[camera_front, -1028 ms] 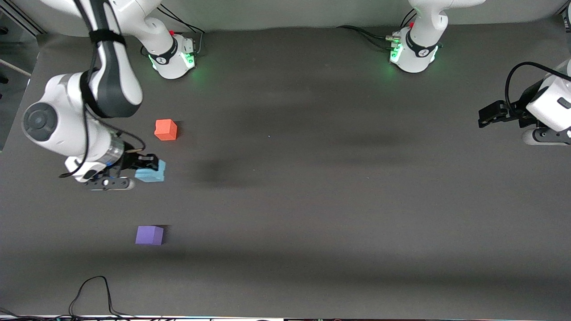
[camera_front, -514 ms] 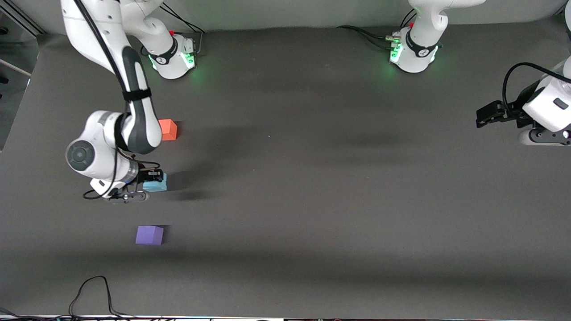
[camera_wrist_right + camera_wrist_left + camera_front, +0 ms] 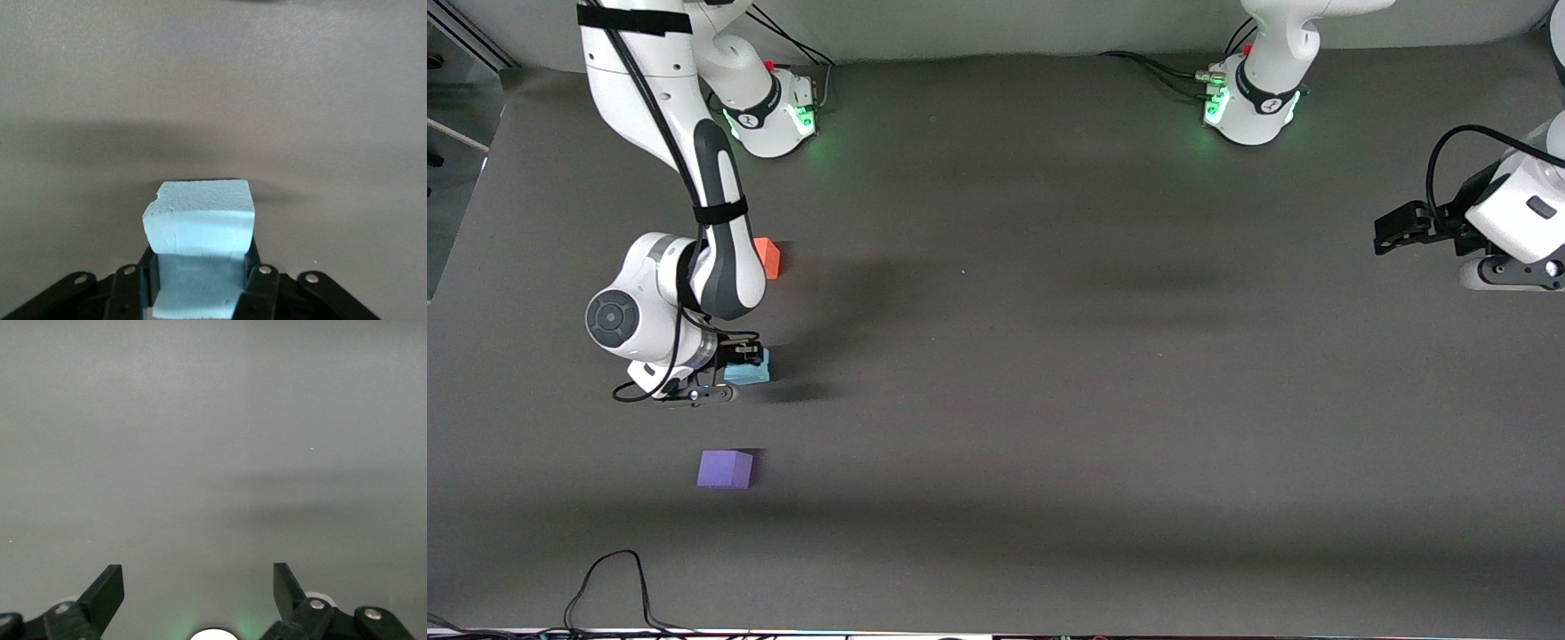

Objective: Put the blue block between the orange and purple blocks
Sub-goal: 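Set the blue cube between the orange and purple cubes, open the right gripper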

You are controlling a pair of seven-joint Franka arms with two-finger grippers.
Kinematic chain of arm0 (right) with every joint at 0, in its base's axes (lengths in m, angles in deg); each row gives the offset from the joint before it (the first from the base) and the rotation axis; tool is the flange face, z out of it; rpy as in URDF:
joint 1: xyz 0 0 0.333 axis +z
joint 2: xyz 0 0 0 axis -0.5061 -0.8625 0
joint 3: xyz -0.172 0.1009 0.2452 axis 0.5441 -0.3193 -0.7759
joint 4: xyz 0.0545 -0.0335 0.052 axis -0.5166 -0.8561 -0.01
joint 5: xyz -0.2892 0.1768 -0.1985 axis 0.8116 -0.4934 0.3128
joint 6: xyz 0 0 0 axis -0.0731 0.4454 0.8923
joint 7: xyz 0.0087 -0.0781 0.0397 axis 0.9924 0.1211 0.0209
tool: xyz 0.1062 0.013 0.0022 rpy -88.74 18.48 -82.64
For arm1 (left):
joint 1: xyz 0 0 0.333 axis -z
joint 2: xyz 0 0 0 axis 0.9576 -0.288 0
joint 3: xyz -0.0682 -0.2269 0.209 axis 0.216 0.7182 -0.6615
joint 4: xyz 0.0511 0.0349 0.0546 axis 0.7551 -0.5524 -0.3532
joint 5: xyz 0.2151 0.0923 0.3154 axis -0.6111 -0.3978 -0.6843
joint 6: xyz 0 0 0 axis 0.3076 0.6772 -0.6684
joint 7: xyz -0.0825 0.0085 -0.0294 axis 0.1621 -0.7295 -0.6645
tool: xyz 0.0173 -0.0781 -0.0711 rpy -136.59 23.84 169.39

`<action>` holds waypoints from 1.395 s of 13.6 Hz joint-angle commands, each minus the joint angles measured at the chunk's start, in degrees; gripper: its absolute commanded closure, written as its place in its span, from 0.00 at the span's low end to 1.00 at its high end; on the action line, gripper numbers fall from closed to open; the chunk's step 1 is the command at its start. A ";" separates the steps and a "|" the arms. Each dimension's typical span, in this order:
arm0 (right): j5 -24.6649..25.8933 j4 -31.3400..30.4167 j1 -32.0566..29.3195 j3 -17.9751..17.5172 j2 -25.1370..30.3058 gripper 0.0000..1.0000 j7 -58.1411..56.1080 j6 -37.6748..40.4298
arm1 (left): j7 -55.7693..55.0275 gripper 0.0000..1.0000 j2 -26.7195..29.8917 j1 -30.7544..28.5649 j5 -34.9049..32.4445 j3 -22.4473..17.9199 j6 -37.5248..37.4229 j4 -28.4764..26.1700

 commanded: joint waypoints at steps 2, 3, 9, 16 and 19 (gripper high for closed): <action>-2.99 -0.43 0.50 0.45 -1.42 0.58 -2.77 -1.44 | -0.08 0.00 -0.16 0.65 0.37 -0.40 -0.07 0.64; -2.99 -0.43 0.32 0.45 -1.42 0.39 -2.77 -1.44 | -0.08 0.00 -0.16 0.56 0.37 -0.40 -0.07 0.64; -3.61 0.27 0.15 1.33 2.69 0.00 -2.33 1.62 | -0.43 0.00 -0.16 0.56 0.54 -0.40 0.19 0.72; -2.73 13.96 0.94 7.21 8.15 0.00 -1.46 21.21 | -0.70 0.00 -0.16 0.56 0.54 -0.40 0.19 0.64; 4.53 23.79 0.68 5.47 10.78 0.00 10.01 30.87 | -0.70 0.00 -0.16 0.56 0.54 -0.40 0.19 0.64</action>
